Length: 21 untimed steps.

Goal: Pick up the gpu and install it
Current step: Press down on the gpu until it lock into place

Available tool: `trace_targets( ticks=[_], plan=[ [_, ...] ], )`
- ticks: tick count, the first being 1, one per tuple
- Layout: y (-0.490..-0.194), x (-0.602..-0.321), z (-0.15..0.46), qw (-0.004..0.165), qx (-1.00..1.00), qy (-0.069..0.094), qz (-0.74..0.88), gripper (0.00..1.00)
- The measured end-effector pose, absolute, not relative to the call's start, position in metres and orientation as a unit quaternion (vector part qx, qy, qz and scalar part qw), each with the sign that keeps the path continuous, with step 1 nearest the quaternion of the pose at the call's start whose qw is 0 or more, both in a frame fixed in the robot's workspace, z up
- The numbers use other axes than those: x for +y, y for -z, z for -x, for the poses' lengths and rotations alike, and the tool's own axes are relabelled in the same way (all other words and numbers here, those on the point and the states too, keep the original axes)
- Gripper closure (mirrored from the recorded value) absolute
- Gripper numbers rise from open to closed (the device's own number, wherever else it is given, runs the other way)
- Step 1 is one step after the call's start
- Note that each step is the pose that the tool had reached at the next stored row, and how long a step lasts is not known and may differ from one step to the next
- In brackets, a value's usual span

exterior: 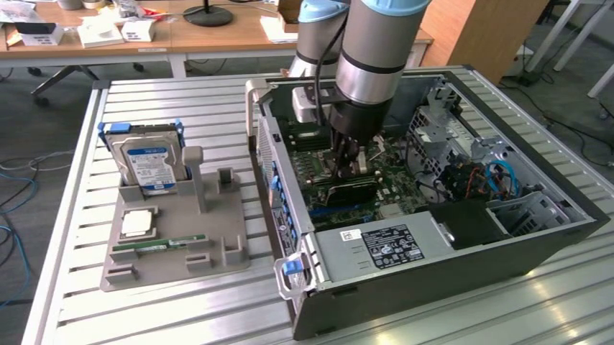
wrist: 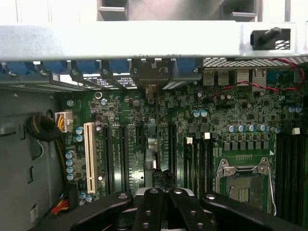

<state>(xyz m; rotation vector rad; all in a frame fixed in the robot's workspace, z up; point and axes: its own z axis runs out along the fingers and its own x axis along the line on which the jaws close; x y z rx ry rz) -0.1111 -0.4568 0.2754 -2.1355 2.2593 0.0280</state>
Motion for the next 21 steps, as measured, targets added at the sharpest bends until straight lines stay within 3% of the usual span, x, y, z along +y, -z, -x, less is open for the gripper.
trace_targets(
  ticks=[21],
  plan=[
    [-0.271, -0.4567, 0.1071, 0.016, 0.727, -0.009, 0.687, 0.89]
  ],
)
